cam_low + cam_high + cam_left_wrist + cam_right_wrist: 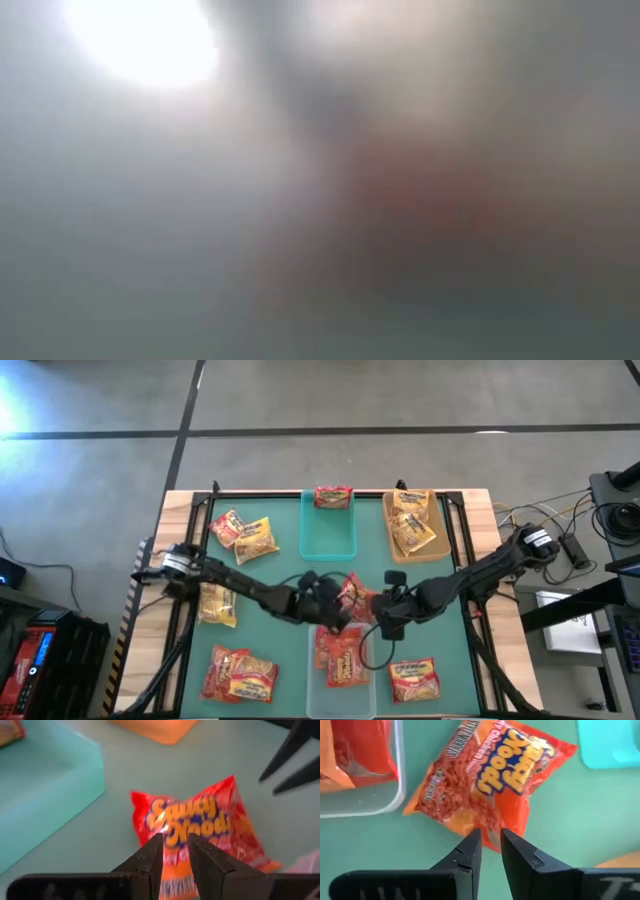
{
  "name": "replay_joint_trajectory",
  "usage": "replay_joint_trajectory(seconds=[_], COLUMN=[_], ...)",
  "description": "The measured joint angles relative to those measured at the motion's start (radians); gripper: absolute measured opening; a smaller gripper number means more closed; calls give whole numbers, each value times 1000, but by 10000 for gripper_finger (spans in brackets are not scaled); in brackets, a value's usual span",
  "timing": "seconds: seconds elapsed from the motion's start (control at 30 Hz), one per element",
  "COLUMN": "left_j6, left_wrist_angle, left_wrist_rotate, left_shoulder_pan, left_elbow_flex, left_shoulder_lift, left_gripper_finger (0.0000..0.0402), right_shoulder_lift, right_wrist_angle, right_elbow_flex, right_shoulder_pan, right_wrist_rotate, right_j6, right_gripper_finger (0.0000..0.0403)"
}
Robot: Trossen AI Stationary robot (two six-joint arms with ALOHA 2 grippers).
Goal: Sort Maruchan noodles
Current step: Put the right orange noodle pack into the transparent bin
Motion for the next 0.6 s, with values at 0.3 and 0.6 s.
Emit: replay_joint_trajectory(seconds=[0.3, 0.6], left_j6=[17, 7], left_wrist_angle=[33, 29], left_wrist_rotate=[175, 364], left_shoulder_pan=[62, 97], left_elbow_flex=[0, 0], left_shoulder_lift=[0, 3], left_gripper_finger=[75, 75], right_shoulder_lift=[9, 8], right_wrist_angle=[70, 365], right_elbow_flex=[-96, -202], right_shoulder_pan=[-3, -17], right_wrist_rotate=[88, 94], right_j6=[-66, -208], right_gripper_finger=[63, 63])
